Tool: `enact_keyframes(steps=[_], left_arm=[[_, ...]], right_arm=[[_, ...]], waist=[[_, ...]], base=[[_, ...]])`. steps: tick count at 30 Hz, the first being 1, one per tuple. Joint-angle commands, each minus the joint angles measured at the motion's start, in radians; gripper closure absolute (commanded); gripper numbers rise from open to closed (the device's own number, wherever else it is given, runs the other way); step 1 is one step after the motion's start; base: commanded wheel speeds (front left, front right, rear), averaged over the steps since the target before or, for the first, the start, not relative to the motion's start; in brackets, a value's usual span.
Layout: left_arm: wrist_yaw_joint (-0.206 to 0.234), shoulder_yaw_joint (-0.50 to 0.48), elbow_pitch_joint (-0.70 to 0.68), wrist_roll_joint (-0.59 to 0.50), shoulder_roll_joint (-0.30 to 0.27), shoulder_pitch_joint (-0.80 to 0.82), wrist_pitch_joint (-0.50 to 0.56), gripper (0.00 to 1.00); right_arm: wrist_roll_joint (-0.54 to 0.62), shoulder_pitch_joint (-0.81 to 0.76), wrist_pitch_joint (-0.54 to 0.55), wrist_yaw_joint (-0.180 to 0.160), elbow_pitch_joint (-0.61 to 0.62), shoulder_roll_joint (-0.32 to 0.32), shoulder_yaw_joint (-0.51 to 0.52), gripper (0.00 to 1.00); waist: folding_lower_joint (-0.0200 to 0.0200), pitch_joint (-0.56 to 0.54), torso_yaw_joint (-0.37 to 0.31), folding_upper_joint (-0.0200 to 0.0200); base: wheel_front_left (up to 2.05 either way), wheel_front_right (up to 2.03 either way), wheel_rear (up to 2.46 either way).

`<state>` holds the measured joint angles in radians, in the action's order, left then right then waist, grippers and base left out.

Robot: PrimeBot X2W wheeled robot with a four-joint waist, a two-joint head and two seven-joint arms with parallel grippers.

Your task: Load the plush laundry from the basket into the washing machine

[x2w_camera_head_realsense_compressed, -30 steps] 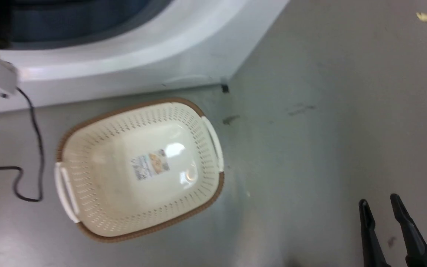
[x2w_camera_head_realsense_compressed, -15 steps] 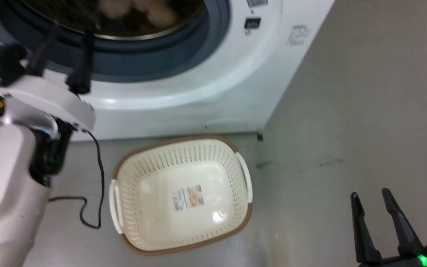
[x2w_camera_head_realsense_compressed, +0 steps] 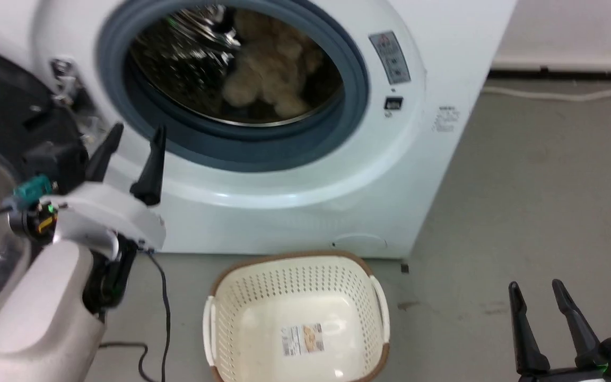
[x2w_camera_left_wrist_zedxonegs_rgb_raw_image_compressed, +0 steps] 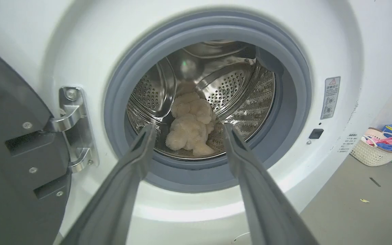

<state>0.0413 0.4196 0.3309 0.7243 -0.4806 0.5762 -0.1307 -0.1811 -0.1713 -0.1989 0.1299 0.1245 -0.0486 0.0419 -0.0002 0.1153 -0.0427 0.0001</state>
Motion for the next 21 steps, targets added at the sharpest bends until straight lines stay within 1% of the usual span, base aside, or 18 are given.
enact_keyframes(steps=[1,8,9,16,21], left_arm=[[0.003,0.001,0.003,0.001,-0.001,-0.027,-0.01,0.0],[0.032,-0.014,-0.027,0.016,-0.013,-0.141,-0.051,0.0],[0.053,-0.023,-0.052,0.024,-0.016,-0.196,-0.064,0.0],[0.102,-0.056,-0.132,0.035,-0.046,-0.326,-0.087,0.0],[0.12,-0.08,-0.19,0.035,-0.07,-0.415,-0.105,0.0]], right_arm=[[0.008,0.014,0.004,0.001,-0.006,-0.002,0.005,0.0],[0.007,0.004,0.015,0.001,-0.032,-0.002,0.031,0.0],[0.002,-0.004,0.016,0.001,-0.044,-0.002,0.038,0.0],[-0.014,-0.021,0.003,0.001,-0.064,-0.002,0.045,0.0],[-0.023,-0.035,-0.01,0.001,-0.079,-0.002,0.044,0.0]], waist=[[0.0002,-0.034,0.028,-0.0001],[0.0002,-0.095,0.061,-0.0001],[0.0002,-0.118,0.072,-0.0001],[0.0002,-0.142,0.087,-0.0001],[0.0002,-0.153,0.093,-0.0001]], base=[[0.0,0.0,0.0],[0.0,0.0,0.0],[0.0,0.0,0.0],[0.0,0.0,0.0],[0.0,0.0,0.0]])
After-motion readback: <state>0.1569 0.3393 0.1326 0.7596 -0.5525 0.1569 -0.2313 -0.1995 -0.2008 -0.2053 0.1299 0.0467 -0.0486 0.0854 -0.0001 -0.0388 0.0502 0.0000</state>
